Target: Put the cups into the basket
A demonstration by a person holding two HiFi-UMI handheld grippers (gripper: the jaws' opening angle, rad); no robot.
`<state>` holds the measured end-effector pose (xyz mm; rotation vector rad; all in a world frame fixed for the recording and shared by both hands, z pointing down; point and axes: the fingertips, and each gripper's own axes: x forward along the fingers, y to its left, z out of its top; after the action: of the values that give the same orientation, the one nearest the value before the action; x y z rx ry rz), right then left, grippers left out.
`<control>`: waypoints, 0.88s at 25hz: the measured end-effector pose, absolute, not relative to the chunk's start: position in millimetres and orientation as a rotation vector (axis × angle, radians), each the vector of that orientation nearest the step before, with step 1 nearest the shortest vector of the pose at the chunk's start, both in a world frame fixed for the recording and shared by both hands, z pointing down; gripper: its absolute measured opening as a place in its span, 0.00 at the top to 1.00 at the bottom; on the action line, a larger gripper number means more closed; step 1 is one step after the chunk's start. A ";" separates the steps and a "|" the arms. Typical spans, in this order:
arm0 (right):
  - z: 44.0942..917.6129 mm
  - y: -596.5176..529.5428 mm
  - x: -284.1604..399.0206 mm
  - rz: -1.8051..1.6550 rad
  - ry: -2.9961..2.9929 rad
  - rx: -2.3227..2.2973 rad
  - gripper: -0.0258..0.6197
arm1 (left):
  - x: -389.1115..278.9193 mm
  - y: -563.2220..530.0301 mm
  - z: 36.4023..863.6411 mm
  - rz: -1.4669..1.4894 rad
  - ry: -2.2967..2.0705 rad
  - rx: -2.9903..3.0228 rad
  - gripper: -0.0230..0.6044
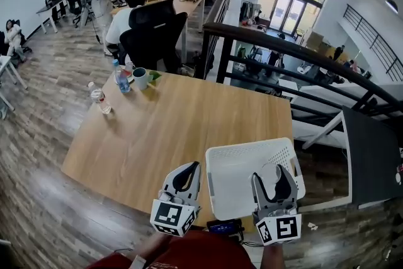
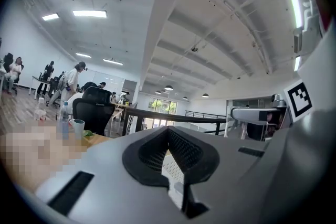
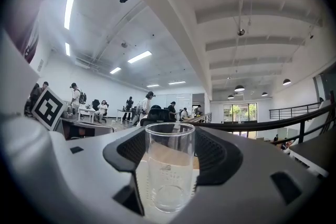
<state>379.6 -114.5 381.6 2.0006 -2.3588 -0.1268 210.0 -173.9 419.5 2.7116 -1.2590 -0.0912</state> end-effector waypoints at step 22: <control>425.9 -171.4 365.5 -0.007 -2.332 1.753 0.52 | 175.8 -171.1 428.5 -0.089 -1.344 2.644 0.95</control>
<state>365.5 -171.4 425.9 1.7533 -2.3325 -0.0072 175.8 -171.1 428.5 2.6437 -1.3436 -0.0893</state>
